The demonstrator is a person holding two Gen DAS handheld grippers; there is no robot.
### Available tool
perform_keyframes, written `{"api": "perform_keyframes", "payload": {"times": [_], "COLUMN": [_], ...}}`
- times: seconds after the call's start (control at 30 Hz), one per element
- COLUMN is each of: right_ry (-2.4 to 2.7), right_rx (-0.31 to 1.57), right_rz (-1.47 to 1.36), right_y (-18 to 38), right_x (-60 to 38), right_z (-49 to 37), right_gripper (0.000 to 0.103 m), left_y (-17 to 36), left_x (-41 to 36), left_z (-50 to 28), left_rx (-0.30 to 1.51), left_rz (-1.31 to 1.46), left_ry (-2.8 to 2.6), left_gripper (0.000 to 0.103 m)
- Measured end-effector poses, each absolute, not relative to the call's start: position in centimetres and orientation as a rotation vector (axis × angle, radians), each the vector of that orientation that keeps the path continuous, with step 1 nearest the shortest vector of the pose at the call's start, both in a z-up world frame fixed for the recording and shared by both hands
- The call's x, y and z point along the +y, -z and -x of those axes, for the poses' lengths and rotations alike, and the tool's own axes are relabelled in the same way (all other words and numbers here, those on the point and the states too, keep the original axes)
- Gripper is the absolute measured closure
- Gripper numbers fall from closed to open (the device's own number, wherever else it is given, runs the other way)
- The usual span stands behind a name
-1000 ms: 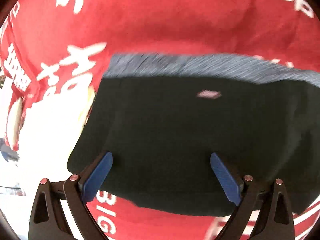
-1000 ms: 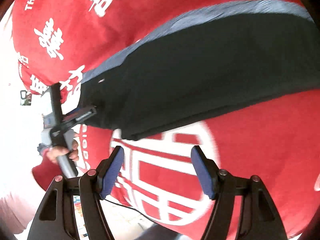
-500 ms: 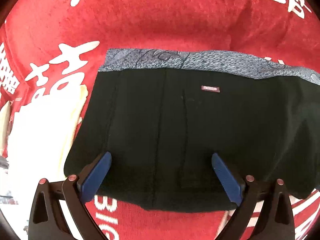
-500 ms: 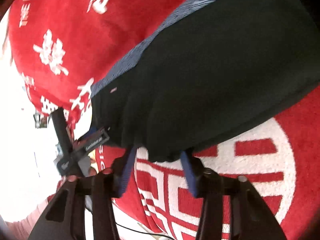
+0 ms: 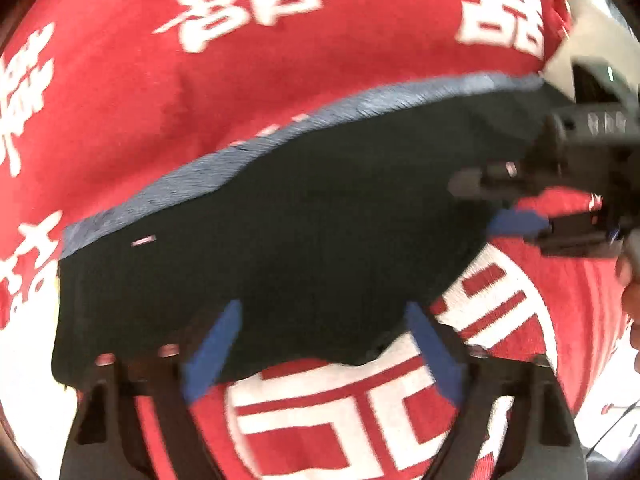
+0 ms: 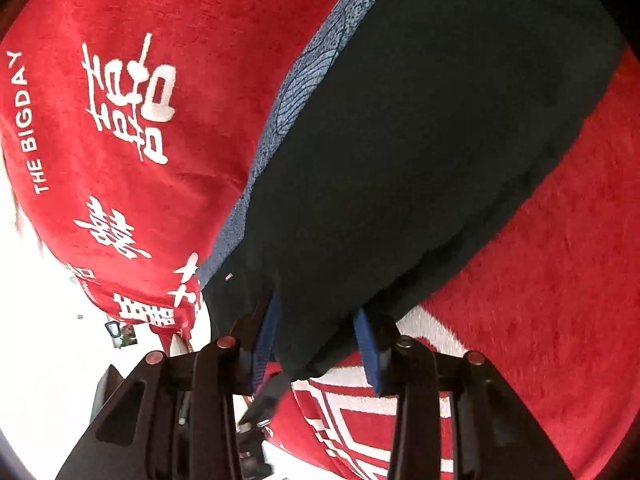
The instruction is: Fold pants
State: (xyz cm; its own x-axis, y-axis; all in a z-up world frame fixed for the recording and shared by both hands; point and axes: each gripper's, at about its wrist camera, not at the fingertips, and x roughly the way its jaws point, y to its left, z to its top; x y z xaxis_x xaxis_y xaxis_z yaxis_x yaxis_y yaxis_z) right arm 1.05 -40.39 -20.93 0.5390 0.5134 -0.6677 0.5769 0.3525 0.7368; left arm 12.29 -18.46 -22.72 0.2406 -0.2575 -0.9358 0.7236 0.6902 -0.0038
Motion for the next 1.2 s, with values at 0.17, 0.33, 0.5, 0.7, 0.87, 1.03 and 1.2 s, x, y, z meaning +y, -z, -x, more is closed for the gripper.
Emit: {"api": "perform_keyframes", "payload": {"times": [0.17,0.33,0.5,0.7,0.87,1.03,1.2], "right_ry": [0.037,-0.001,-0.009,0.067,0.027,0.059,0.048], "right_rx": [1.107,1.072,1.065,1.124,1.088,1.132,1.158], "right_rz": [-1.289,-1.336,-1.344,-1.334,-1.240,-1.224,-1.207], "right_y": [21.4,20.8,20.9,22.4,19.7,20.9,22.8], "right_x": [-40.3,-40.7,-40.6,-41.0,-40.3,-39.8,-40.3], "right_z": [-1.5,-1.6,-2.1,-1.8,-1.6,-0.3,0.3], "right_gripper": [0.063,0.063,0.063,0.096,0.096,0.096,0.094], "left_y": [22.9,21.2,22.8,23.6,22.3,23.3,23.3], "left_x": [-20.1,-20.4,-23.0,-23.6,-22.2,-21.8,-21.6], "left_z": [-11.9,-10.6,-10.9,-10.1,-10.5,-9.2,-8.5], "left_rx": [1.138,1.076,1.060,1.103,1.164,1.179,1.170], "left_rz": [-0.496,-0.528,-0.612,-0.644,-0.522,-0.552,-0.531], "left_ry": [0.713,0.738,0.703,0.733,0.758,0.763,0.754], "left_gripper": [0.024,0.023,0.024,0.078,0.078,0.078,0.073]}}
